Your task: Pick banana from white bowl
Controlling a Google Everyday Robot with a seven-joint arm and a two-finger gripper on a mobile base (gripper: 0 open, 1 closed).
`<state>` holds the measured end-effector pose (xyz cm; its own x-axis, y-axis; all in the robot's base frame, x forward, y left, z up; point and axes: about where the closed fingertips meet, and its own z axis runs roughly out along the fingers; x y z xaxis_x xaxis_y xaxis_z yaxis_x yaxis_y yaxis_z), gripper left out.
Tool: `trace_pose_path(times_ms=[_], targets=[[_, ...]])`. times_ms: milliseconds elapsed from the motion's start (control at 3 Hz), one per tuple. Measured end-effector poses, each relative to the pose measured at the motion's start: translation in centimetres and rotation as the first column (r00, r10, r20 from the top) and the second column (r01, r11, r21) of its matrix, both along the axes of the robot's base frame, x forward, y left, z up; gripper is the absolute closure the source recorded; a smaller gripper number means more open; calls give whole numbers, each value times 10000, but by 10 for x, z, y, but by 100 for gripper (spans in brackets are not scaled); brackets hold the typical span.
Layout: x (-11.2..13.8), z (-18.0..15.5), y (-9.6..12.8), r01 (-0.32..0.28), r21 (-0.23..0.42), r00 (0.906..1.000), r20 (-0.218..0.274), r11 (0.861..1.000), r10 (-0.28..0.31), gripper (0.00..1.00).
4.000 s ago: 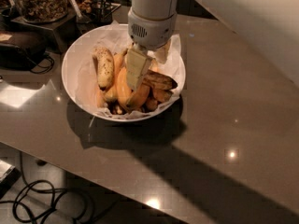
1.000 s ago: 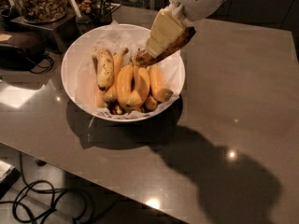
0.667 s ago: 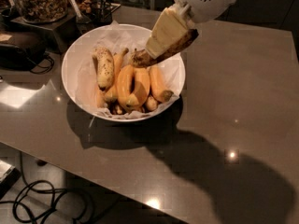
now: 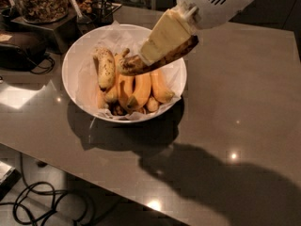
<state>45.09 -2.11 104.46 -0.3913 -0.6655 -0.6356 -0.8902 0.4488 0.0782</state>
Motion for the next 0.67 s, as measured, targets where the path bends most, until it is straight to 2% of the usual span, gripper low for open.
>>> trace_pose_path(times_ms=[333, 667], targets=[[-34, 15, 7, -741, 378, 9972, 82, 9965, 739, 100], [-35, 16, 8, -751, 384, 9972, 94, 9964, 748, 100]])
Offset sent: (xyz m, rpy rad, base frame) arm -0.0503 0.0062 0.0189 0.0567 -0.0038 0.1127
